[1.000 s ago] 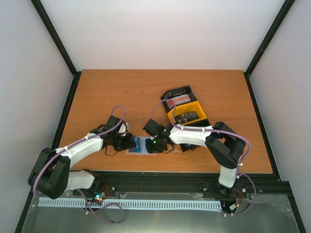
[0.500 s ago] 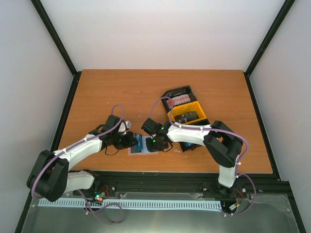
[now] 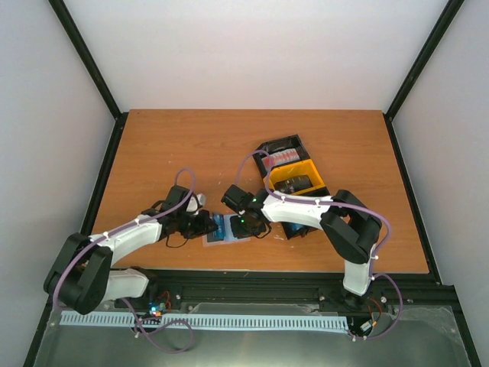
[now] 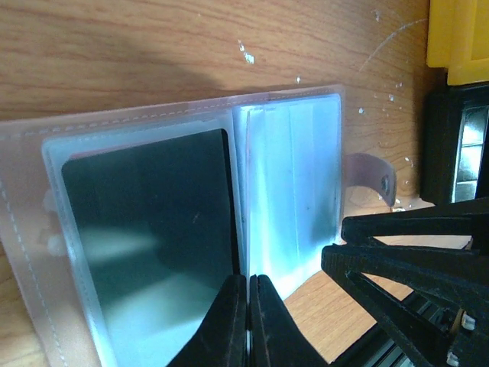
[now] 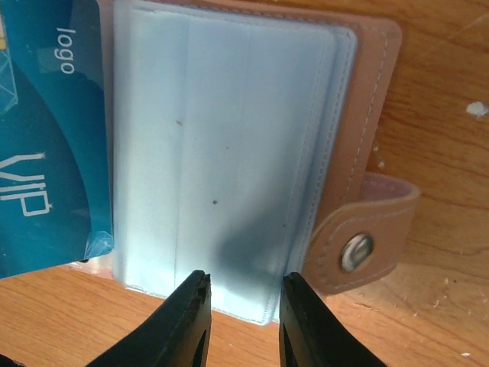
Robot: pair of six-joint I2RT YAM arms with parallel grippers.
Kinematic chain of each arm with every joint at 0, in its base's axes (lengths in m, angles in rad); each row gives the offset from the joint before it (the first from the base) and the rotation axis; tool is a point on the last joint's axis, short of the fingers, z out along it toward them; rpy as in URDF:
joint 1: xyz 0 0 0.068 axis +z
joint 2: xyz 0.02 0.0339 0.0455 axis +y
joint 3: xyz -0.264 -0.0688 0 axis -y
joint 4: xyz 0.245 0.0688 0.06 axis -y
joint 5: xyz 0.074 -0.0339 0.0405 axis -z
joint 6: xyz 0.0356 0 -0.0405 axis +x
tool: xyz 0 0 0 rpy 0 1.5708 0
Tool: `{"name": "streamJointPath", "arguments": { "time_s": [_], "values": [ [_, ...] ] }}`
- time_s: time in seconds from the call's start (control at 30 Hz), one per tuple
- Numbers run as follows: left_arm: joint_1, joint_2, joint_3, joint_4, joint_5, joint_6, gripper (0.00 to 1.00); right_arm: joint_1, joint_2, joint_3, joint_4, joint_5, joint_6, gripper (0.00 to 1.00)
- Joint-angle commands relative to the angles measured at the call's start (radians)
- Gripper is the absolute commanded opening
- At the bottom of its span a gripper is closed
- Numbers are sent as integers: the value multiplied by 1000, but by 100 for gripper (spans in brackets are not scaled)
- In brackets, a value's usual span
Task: Put the credit cards into the card holder
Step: Insert the credit card into the card holder.
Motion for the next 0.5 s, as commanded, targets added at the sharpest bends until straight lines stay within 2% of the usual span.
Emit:
{"name": "streamJointPath", "arguments": {
  "time_s": [0.0,0.23,0.47],
  "values": [
    [4,30,-13,81,36,-24,1,3,32,33,-40,32,-7,27],
    [5,18,-54,163,60,-55,1,12,58,56,-118,101,-9,31],
    [5,-27,-70,165,43,-71,1,17,65,65,-161,155,-8,34]
  ]
}}
